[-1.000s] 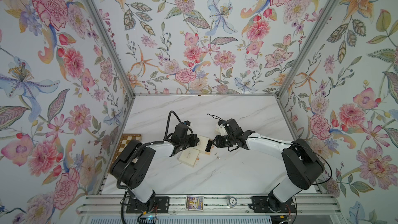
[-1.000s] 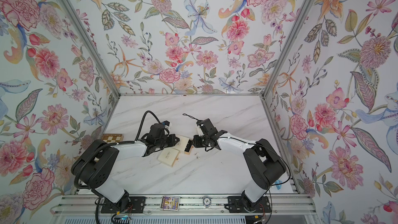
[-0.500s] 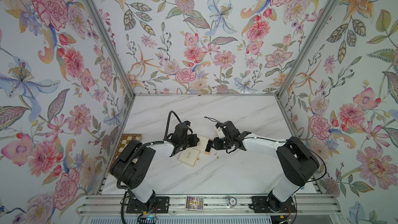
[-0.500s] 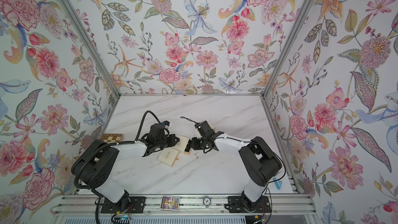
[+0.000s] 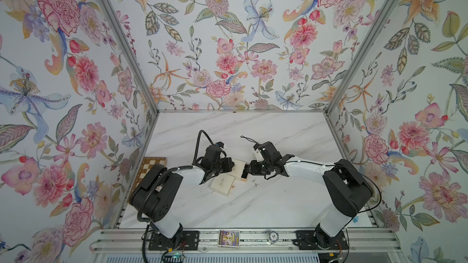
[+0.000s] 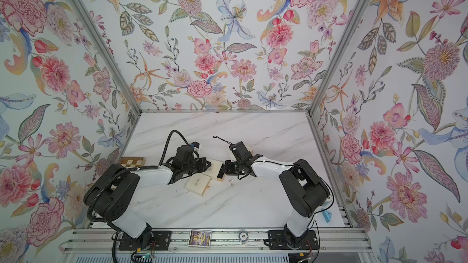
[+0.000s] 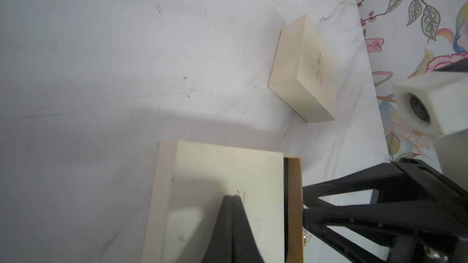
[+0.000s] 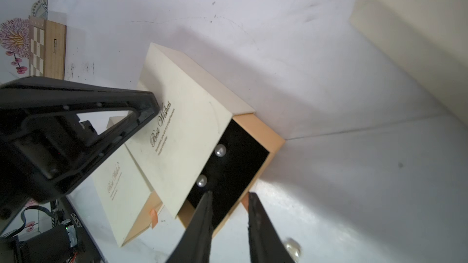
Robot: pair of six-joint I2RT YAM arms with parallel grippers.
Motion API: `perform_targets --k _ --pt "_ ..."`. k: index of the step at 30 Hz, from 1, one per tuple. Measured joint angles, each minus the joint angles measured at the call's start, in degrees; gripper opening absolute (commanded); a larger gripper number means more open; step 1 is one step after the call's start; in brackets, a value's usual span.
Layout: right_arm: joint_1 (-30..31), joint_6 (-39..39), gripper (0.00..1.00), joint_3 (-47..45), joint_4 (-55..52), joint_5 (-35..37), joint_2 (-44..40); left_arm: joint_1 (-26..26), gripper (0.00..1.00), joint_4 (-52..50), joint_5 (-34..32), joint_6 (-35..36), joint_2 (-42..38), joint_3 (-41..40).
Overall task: Take out the earrings from the drawer-style jewelry box
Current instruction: Open the drawer in the jewelry box.
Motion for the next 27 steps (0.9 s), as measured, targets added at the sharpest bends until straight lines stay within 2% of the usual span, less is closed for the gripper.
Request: perform_targets --k 8,27 --pt "0.0 1.4 0.25 2.5 -2.7 1.1 1.7 0.0 0.00 0.0 0.0 0.0 0.0 0.0" --pt "-1.3 3.1 0.23 2.1 -3.8 1.9 1.8 0.0 0.00 0.7 0.2 0.0 0.0 -0.4"
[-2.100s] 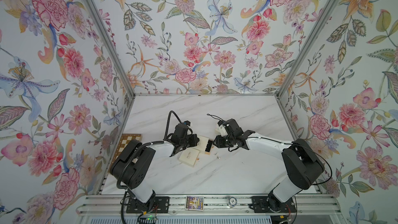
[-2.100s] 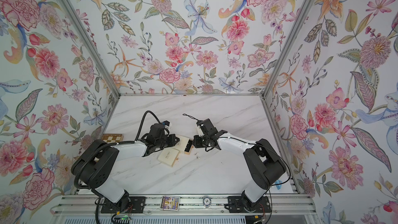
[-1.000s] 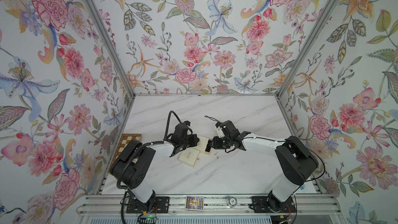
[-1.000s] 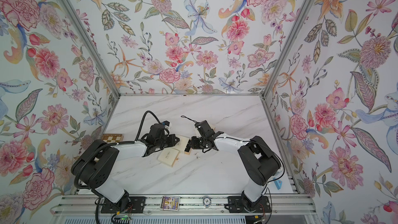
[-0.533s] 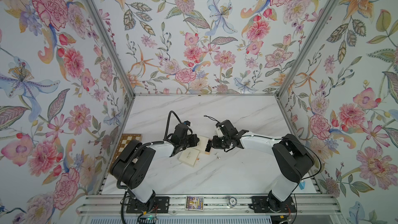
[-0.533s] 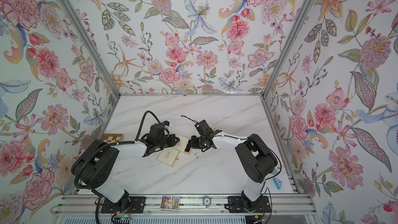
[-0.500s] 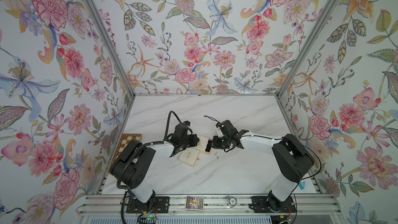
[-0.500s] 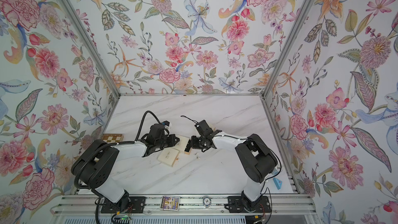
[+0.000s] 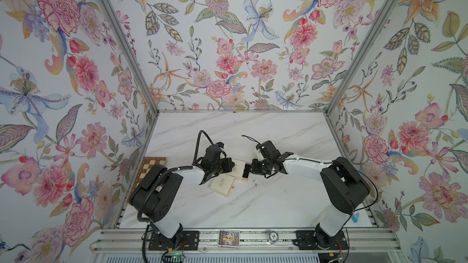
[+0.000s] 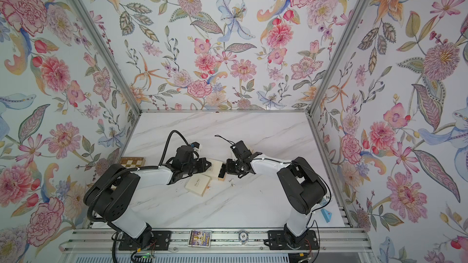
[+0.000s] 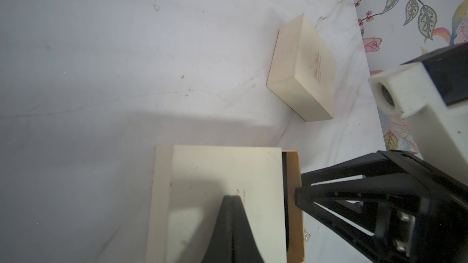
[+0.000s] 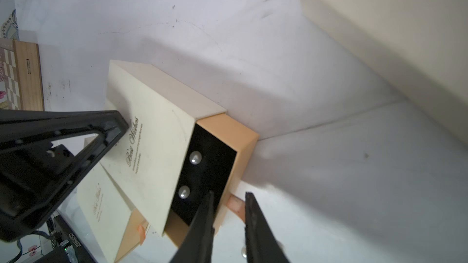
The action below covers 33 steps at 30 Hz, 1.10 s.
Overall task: Take out the earrings from the drawer-style jewelry box
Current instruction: Open the drawer in the jewelry box.
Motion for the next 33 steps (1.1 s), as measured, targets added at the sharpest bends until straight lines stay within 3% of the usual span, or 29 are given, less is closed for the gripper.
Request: perform_targets --k 33 --pt "-4.6 2.6 0.21 -8.4 8.3 -5.2 -5.6 0.0 0.00 0.1 0.0 -0.2 0.1 0.0"
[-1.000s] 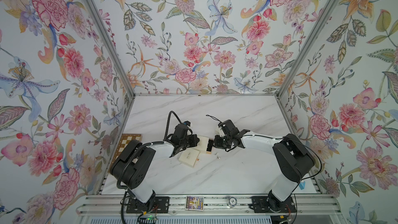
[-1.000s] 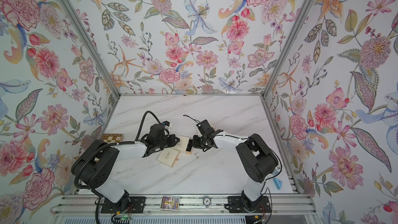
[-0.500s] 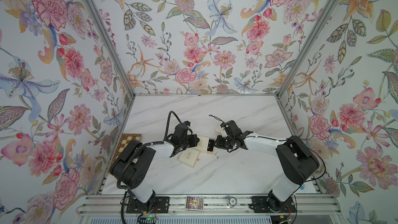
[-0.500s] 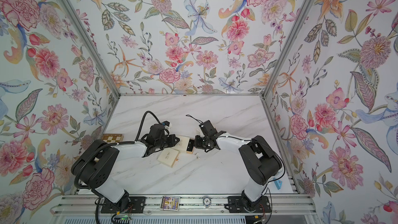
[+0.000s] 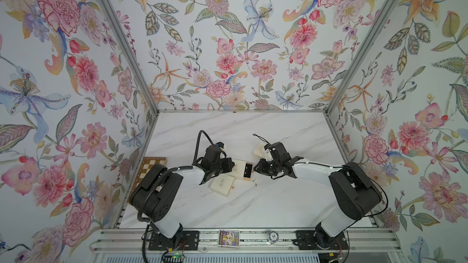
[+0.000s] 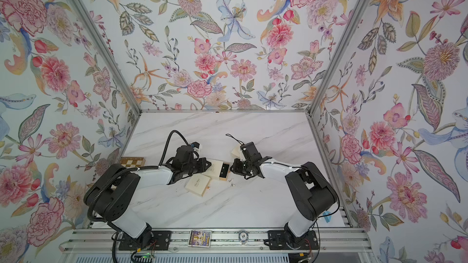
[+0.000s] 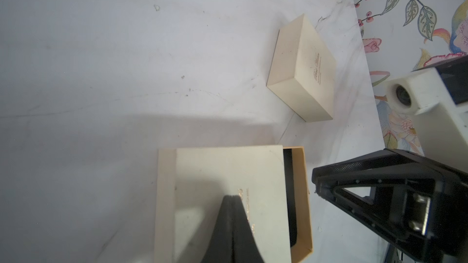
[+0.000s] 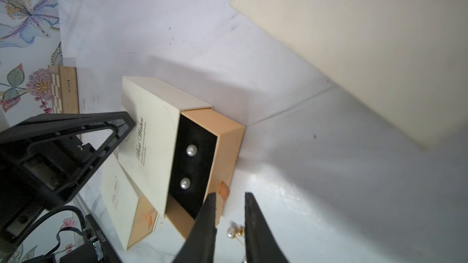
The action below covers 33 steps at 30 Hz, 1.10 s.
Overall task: Take out the earrings from the drawer-style jewelry box
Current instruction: Open the drawer in the jewelry box.
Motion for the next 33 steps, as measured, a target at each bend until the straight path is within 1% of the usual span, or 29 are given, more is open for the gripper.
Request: perform_targets --k 9,23,33 --pt "0.1 0.6 0.18 0.0 0.7 -1.1 0.2 0.0 0.00 0.0 0.0 0.0 0.0 0.0" --pt "0.8 1.2 0.18 0.0 1.6 -1.5 2.4 0.0 0.00 0.0 0.0 0.0 0.0 0.0" --pt "0.8 1.4 0.12 0.0 2.4 -1.6 2.6 0.0 0.00 0.0 0.0 0.0 0.0 0.0"
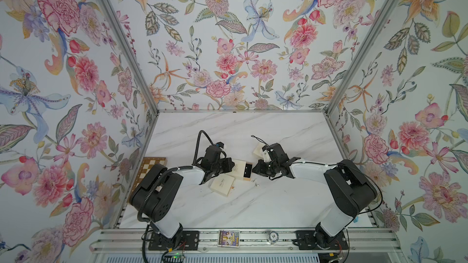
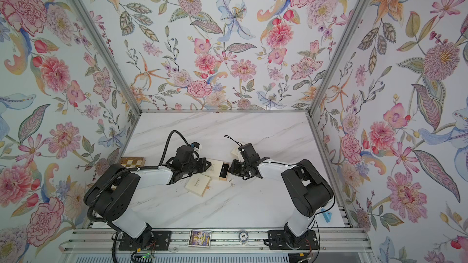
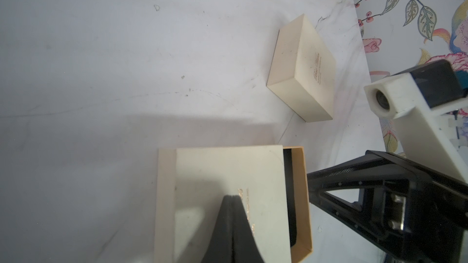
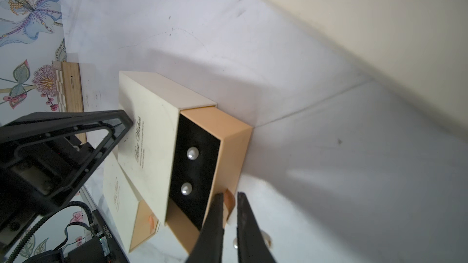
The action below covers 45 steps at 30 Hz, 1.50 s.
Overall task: Take out the earrings from the drawer-style jewelry box
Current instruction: Open the drawer in the jewelry box.
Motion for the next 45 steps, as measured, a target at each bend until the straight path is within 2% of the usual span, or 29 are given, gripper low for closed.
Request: perform_targets --k 14,34,38,41,45 --pt "-0.2 0.2 0.03 -1.5 1.1 0.0 0.0 0.0 0.00 0.7 0.0 0.0 0.0 -0.4" --pt "-1.6 0.2 0.03 -4.6 1.7 0.1 -2.4 0.0 0.00 1.1 0.0 0.0 0.0 -0.6" --pt "-1.6 0.0 0.10 -4.6 1.7 0.1 -2.4 0.0 0.00 1.1 0.0 0.0 0.0 -0.6" --pt "-1.6 -1.1 0.22 -4.2 0.9 0.1 -2.4 0.0 0.00 1.1 0.0 0.0 0.0 -0.6" --pt "-1.6 -3.4 0.28 -2.2 -1.6 1.1 -2.4 0.0 0.00 1.1 0.0 0.0 0.0 -0.6"
